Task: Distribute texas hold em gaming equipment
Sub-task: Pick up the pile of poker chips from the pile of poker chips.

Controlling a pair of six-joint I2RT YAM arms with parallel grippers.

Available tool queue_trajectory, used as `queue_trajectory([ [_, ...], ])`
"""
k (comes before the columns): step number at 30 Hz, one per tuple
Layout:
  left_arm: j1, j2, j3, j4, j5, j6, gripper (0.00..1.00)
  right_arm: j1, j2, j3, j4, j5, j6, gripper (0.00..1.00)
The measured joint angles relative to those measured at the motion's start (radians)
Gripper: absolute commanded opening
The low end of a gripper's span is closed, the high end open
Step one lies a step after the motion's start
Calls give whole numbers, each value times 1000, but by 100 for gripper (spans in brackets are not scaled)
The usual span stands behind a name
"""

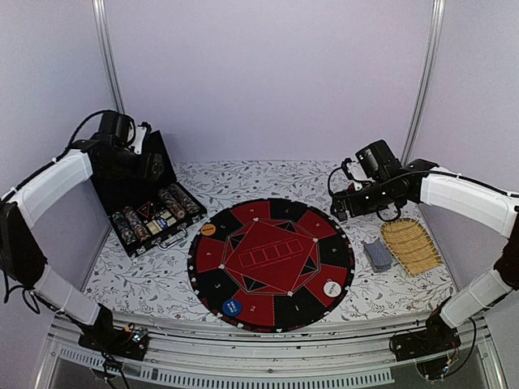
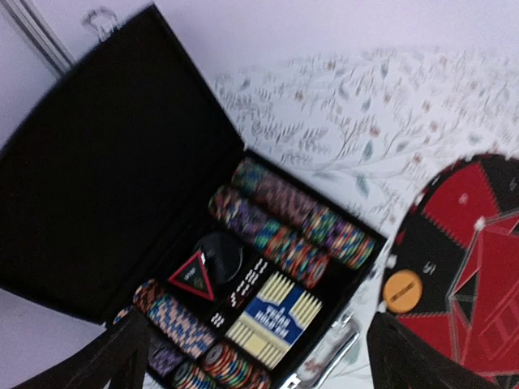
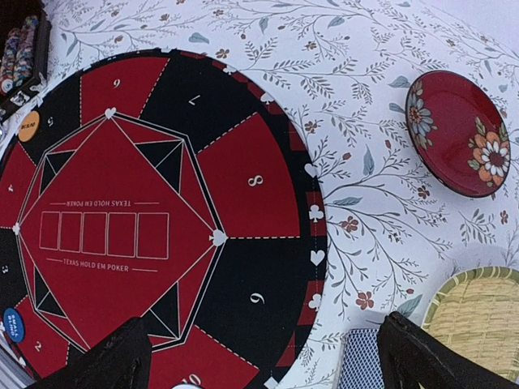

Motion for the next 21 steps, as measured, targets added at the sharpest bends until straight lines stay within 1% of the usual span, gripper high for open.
queue_trajectory([
  [4,16,72,-29,-129,-41,122,84,0,39,0,23,-24,-54,99],
  [7,21,119,-45,-208,-56,192,82,0,51,0,37,-43,-90,99],
  [9,23,142,-47,-217,-46,230,79,0,56,-1,52,-53,-114,99],
  [11,23,170,-43,-191,10,256,73,0,63,-7,71,-65,-133,99],
  [13,21,201,-35,-150,66,269,63,0,79,-8,79,-71,-146,99],
  [14,18,219,-32,-117,99,276,62,0,88,-8,82,-73,-151,99],
  [18,15,280,-21,-4,169,292,67,0,106,-22,88,-76,-162,99],
  [21,13,329,-5,60,196,306,67,0,106,-26,90,-80,-177,99],
])
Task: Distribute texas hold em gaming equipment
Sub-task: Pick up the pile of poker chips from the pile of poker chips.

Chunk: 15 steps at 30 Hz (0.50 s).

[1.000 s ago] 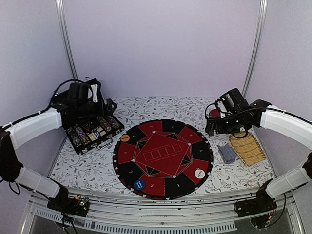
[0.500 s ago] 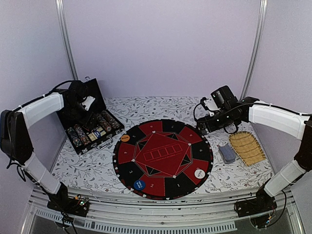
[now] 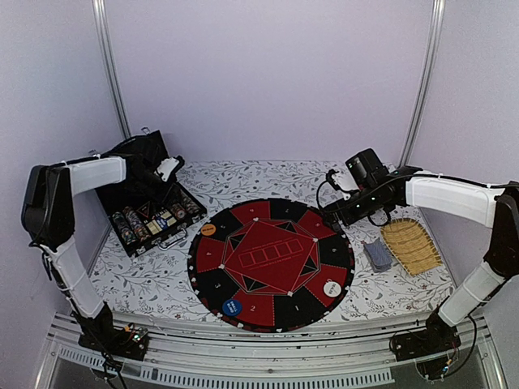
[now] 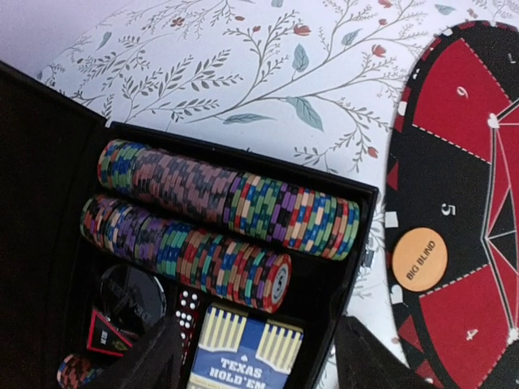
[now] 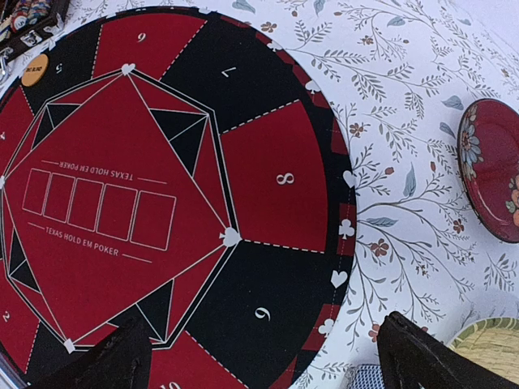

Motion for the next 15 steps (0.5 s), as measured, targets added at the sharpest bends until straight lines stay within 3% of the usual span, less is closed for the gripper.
queue_trajectory([
  [9,-27,134,38,73,-50,41,50,0,0,0,10,-26,-33,99],
  [15,-35,182,39,80,-103,47,49,0,5,0,10,-27,-37,99],
])
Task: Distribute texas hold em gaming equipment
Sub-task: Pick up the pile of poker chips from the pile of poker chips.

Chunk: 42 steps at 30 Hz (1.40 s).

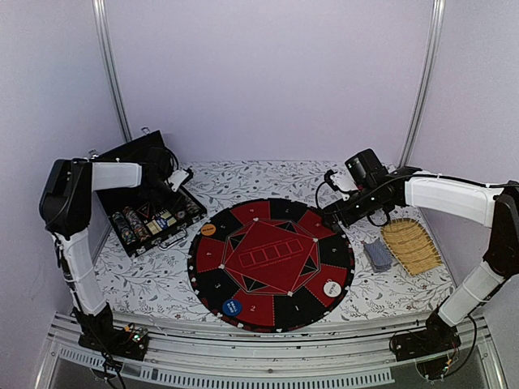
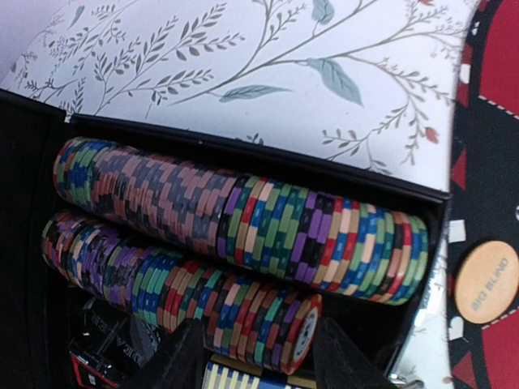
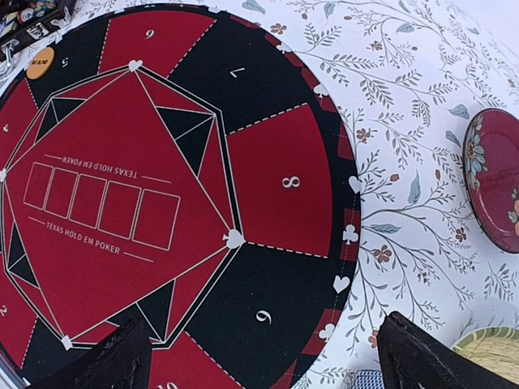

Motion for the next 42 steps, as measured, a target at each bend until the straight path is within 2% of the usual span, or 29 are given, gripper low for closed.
queue_trajectory([
  [10,-2,24,8,2,-13,6,47,0,0,0,0,0,-1,99],
  [19,-29,-11,-43,4,-11,26,48,0,0,0,0,-5,-1,99],
  [33,-50,3,-38,0,-132,50,59,0,6,0,-8,-21,-8,99],
  [42,-44,54,-15,0,-135,60,60,0,8,0,-12,-21,-15,99],
])
